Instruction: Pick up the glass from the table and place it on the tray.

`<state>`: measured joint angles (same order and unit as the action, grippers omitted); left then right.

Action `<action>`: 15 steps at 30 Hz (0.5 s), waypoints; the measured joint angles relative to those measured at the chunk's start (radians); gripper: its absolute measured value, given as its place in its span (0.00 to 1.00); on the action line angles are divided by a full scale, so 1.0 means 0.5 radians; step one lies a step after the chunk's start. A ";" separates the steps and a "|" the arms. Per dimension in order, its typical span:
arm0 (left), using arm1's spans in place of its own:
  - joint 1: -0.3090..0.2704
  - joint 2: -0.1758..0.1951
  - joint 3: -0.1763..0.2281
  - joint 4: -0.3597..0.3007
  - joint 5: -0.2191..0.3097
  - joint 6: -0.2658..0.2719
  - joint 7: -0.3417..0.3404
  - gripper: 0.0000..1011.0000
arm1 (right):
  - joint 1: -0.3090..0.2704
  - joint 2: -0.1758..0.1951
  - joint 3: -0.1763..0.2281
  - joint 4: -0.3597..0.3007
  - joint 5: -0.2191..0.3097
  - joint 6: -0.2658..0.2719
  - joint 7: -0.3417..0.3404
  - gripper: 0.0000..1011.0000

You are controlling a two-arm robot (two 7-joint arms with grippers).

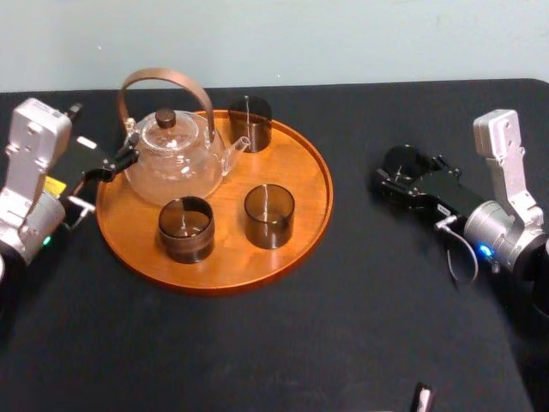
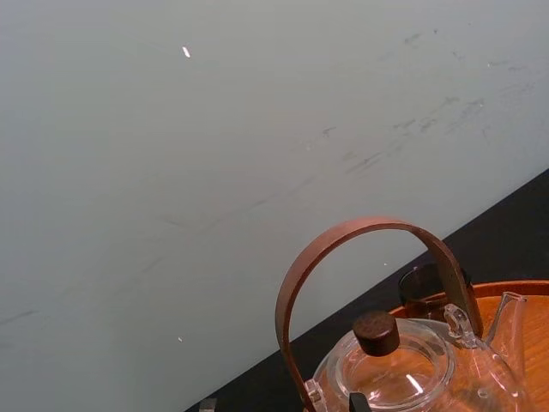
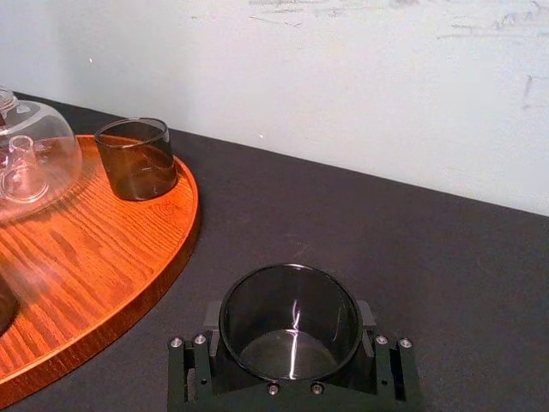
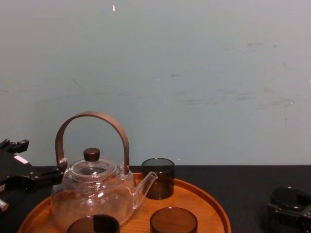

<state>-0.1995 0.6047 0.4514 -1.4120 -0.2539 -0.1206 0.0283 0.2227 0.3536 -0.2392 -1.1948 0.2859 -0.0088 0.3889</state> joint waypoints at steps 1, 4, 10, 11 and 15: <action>0.000 0.000 0.000 0.000 0.000 0.000 0.000 0.99 | 0.000 0.000 0.000 0.000 0.000 0.000 0.000 0.89; 0.000 0.000 0.000 0.000 0.000 0.000 0.000 0.99 | 0.000 0.000 0.000 0.000 0.000 0.000 0.000 0.90; 0.000 0.000 0.000 0.000 0.000 0.000 0.000 0.99 | 0.000 0.000 0.000 0.000 0.000 0.000 0.000 0.89; 0.000 0.000 0.000 0.000 0.000 0.000 0.000 0.99 | 0.000 0.000 0.000 0.000 0.000 0.000 0.000 0.90; 0.000 0.000 0.000 0.000 0.000 0.000 0.000 0.99 | 0.000 0.000 0.000 0.000 0.000 0.000 0.000 0.90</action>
<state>-0.1995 0.6047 0.4514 -1.4120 -0.2539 -0.1205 0.0283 0.2227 0.3537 -0.2392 -1.1947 0.2859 -0.0088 0.3889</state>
